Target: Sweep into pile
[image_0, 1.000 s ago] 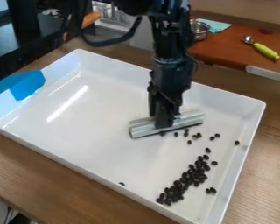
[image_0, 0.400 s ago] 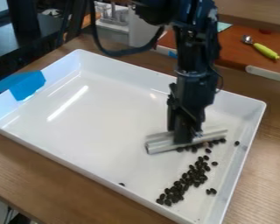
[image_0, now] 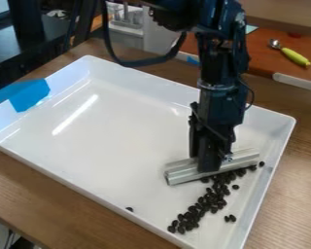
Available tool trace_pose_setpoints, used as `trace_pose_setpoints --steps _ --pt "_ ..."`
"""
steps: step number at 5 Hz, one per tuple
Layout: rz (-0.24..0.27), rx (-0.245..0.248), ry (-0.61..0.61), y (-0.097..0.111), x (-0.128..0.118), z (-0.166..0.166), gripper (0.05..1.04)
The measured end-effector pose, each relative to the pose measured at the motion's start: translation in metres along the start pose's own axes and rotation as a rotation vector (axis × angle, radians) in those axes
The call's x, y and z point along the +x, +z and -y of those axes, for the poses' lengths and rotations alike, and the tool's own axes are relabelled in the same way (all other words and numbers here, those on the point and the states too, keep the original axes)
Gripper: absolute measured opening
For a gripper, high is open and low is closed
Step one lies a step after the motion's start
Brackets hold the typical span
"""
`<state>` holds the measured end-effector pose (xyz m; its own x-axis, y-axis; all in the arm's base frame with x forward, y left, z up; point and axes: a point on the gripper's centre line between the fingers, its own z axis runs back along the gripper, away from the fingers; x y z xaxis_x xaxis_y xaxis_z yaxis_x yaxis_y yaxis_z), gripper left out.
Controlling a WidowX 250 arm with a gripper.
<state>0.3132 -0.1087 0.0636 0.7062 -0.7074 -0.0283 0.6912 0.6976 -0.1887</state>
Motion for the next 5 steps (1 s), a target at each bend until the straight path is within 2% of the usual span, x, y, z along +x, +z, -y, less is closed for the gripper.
trace_pose_setpoints --steps 1,2,3,4,5 --pt "-0.009 -0.044 0.002 0.002 -0.003 0.007 0.342" --pt "0.030 -0.070 0.032 0.024 -0.014 -0.005 0.342" --pt "0.092 -0.069 0.096 0.048 -0.027 -0.034 0.342" --pt "0.107 -0.061 0.127 0.055 -0.038 -0.051 0.342" --pt "0.129 -0.013 0.152 0.065 -0.044 -0.069 0.342"
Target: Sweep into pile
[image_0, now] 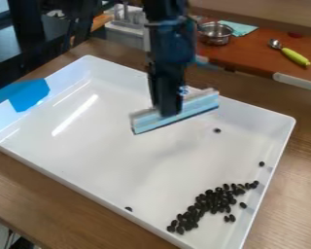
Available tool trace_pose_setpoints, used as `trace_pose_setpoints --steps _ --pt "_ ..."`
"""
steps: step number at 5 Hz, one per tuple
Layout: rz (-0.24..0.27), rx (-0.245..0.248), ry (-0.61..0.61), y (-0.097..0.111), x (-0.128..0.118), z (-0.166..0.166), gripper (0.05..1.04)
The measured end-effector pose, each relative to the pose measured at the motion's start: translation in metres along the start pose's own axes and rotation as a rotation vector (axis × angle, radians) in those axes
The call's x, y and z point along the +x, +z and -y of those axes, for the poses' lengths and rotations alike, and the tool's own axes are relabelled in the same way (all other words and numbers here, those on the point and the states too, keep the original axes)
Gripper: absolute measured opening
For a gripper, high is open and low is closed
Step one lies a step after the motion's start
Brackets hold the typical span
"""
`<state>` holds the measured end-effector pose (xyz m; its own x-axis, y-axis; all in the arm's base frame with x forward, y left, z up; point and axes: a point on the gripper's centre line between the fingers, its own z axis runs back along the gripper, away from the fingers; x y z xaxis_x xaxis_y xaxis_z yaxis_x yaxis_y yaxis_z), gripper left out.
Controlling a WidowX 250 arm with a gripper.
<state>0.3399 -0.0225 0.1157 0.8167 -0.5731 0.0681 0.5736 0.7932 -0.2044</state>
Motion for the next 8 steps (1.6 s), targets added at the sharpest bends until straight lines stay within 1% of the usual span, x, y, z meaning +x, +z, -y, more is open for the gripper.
trace_pose_setpoints --steps 1,2,3,4,5,7,8 --pt "-0.025 0.034 0.020 -0.011 -0.001 -0.010 0.342" --pt "-0.076 0.081 0.012 -0.028 0.005 -0.012 0.342" --pt "-0.108 0.160 0.012 -0.038 0.012 -0.013 0.342" --pt "-0.128 0.206 0.028 -0.042 0.011 -0.018 0.342" --pt "-0.136 0.216 0.032 -0.043 0.010 -0.020 0.342" --pt "-0.156 0.191 0.021 -0.048 0.008 -0.018 0.342" --pt "-0.158 0.174 -0.018 -0.052 0.015 -0.004 0.342"
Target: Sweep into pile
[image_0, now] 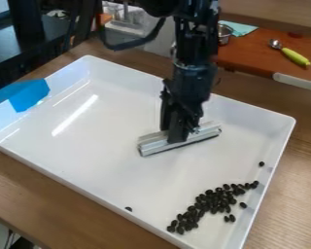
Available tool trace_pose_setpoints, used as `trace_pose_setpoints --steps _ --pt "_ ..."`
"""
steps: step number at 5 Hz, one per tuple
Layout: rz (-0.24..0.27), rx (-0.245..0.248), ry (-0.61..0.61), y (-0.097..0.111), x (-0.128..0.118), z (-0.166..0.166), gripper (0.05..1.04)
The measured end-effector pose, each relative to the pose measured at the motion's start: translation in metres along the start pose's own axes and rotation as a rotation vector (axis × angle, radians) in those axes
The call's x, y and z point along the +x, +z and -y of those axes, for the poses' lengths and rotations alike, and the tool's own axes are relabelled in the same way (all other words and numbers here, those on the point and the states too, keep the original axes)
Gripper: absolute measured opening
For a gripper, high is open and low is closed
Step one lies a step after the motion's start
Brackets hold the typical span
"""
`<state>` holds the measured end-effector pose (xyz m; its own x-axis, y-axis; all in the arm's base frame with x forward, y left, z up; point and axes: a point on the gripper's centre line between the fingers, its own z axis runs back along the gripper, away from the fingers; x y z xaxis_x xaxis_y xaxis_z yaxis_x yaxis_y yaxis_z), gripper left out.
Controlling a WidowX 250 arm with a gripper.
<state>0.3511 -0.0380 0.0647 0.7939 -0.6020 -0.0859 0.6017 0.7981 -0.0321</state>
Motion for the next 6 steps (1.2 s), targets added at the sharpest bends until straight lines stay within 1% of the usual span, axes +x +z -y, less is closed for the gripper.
trace_pose_setpoints --steps 1,2,3,4,5,6 --pt "-0.001 -0.015 -0.048 -0.001 0.005 0.016 0.342" --pt "-0.012 -0.028 -0.081 -0.003 0.004 0.033 0.342" --pt "-0.027 -0.054 -0.156 -0.003 0.006 0.068 0.342" --pt "-0.053 -0.083 -0.221 -0.004 -0.002 0.100 0.342" --pt "-0.067 -0.095 -0.235 -0.002 -0.015 0.111 0.342" --pt "-0.027 -0.064 -0.207 0.008 -0.016 0.097 0.342"
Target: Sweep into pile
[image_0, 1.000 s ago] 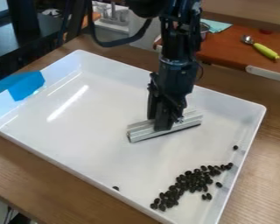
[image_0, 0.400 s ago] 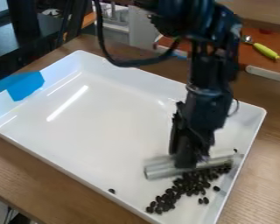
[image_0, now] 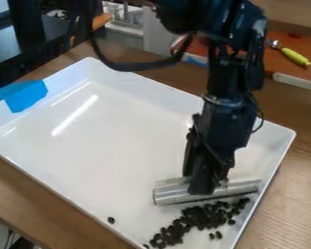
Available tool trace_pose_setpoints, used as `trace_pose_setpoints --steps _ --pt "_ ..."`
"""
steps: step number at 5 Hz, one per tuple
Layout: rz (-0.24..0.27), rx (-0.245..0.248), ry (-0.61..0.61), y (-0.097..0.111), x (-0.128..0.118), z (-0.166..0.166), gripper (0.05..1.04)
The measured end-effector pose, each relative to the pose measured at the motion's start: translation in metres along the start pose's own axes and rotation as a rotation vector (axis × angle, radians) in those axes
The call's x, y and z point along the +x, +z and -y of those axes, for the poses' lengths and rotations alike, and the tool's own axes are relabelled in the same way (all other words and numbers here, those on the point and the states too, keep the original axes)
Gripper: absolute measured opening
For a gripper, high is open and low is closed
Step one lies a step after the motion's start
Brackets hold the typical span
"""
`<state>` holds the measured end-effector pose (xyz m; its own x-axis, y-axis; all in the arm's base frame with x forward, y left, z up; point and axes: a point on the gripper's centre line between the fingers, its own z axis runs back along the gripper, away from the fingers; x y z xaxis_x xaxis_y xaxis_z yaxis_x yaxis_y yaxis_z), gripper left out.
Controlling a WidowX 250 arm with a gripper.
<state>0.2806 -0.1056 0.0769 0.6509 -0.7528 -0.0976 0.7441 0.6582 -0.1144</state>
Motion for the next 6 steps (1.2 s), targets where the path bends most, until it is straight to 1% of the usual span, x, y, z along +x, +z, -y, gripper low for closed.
trace_pose_setpoints --steps 1,2,3,4,5,6 --pt "0.015 0.021 0.104 0.011 -0.017 -0.036 0.342" --pt "0.042 0.083 0.198 0.025 -0.024 -0.065 0.342" --pt "0.029 0.100 0.240 0.022 -0.027 -0.083 0.342" --pt "0.011 0.101 0.262 0.013 -0.028 -0.092 0.342" --pt "-0.016 0.118 0.265 0.003 -0.025 -0.096 0.342" --pt "-0.024 0.111 0.266 -0.001 -0.020 -0.099 0.342"
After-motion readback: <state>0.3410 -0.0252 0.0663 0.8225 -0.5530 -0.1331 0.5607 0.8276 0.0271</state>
